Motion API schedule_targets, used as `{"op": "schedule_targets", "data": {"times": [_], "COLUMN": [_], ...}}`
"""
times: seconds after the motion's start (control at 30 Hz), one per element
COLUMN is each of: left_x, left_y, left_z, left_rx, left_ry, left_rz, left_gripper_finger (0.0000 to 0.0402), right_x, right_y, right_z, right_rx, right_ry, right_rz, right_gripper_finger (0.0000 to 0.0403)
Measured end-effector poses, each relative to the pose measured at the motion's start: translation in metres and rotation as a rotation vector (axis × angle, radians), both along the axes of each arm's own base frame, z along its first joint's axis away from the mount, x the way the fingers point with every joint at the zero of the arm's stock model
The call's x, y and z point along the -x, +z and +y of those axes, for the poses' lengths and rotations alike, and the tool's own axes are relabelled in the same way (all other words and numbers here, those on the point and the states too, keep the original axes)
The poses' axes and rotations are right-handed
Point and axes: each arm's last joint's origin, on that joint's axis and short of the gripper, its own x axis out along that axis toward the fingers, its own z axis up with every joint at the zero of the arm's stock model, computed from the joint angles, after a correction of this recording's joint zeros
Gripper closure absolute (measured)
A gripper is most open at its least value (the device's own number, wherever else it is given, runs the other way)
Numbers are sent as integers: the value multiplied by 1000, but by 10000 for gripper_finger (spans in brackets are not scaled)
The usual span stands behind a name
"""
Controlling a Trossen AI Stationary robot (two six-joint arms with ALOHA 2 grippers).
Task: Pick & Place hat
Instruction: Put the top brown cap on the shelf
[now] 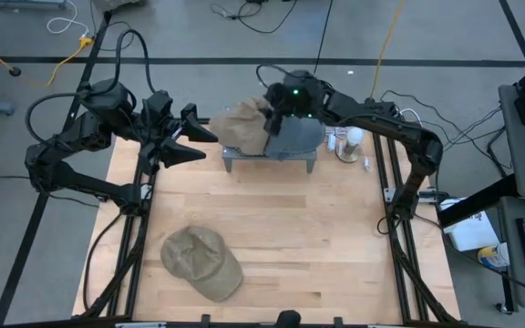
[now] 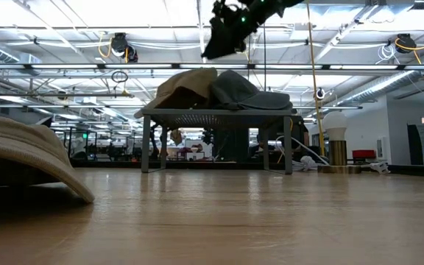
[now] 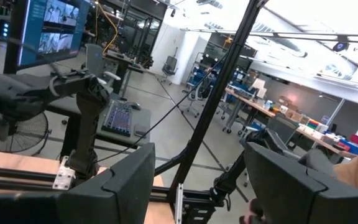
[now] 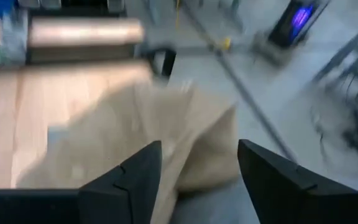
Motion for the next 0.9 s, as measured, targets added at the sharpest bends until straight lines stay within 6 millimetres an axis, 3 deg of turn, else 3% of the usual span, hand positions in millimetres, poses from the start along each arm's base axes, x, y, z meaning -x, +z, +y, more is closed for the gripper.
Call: {"op": "schedule_targets", "data": {"times": [0.13,0.23,0.4,0.6,0.8,0.9], "left_x": [-4,-9,-17,-17,-17,-17], "left_y": [-1,-3,-4,1,2,1], "left_z": [1,2,3,3,5,5], "left_rx": [-7,-9,-15,-27,-54,-5], "left_ry": [2,2,3,4,20,28], "left_rz": [5,7,-5,-65,-79,-56], "left_gripper_finger": [149,149,149,149,149,149], "right_x": [-3,-12,-37,-58,-59,-56], "right_y": [20,19,-13,-63,-43,-44], "right_z": [2,0,-10,-13,-2,-4], "right_rx": [104,134,87,-17,74,61], "right_ry": [79,128,224,227,277,263], "right_rz": [-148,-202,-210,-77,-139,-124], "right_gripper_finger": [194,198,204,204,204,204]}}
